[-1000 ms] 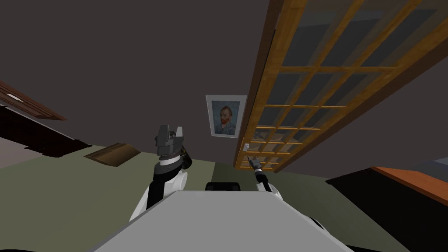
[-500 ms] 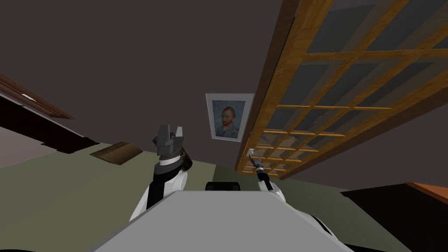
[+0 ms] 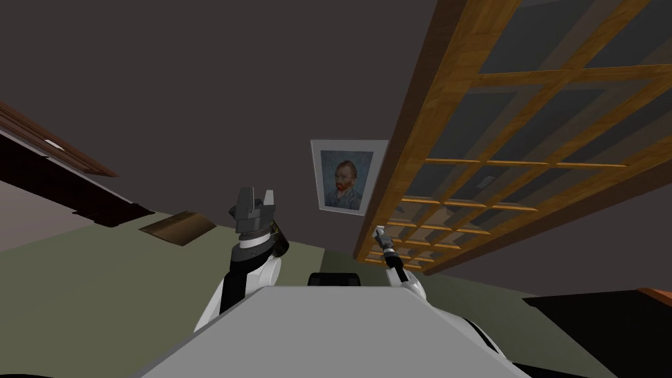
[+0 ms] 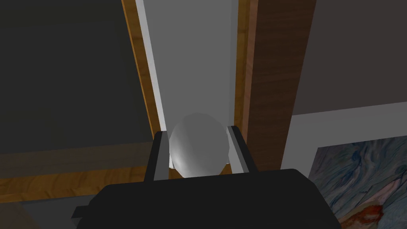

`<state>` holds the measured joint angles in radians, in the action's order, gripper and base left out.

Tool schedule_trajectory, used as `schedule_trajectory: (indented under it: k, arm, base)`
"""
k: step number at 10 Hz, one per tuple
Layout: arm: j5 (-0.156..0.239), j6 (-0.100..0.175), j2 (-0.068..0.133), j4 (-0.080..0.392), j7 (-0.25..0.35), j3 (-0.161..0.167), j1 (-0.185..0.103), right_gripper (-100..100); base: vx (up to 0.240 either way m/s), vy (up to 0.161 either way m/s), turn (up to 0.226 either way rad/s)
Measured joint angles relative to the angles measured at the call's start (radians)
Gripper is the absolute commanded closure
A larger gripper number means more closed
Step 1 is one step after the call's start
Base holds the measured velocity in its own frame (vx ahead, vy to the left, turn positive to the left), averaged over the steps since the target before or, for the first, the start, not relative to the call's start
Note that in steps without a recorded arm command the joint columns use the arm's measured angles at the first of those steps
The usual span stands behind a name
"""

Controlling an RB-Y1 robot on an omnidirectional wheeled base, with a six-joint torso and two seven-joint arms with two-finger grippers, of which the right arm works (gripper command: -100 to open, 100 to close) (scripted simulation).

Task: Pull the door open

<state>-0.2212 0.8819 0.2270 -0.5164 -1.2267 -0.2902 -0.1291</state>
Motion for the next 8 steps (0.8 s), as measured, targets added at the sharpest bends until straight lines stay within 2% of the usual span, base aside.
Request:
schedule_trajectory:
  k: [4,5,8]
  arm:
    - [-0.001,-0.002,-0.001,0.000,0.000,0.001,0.000,100]
    - [0.006,0.005,0.002,0.013,0.012,0.003,-0.005,100]
    - [0.022,0.002,0.004,0.006,0.066,0.015,0.008,100]
  base:
    - [-0.010,-0.003,0.006]
    - [-0.056,-0.015,0.020]
    - [-0.060,-0.004,0.015]
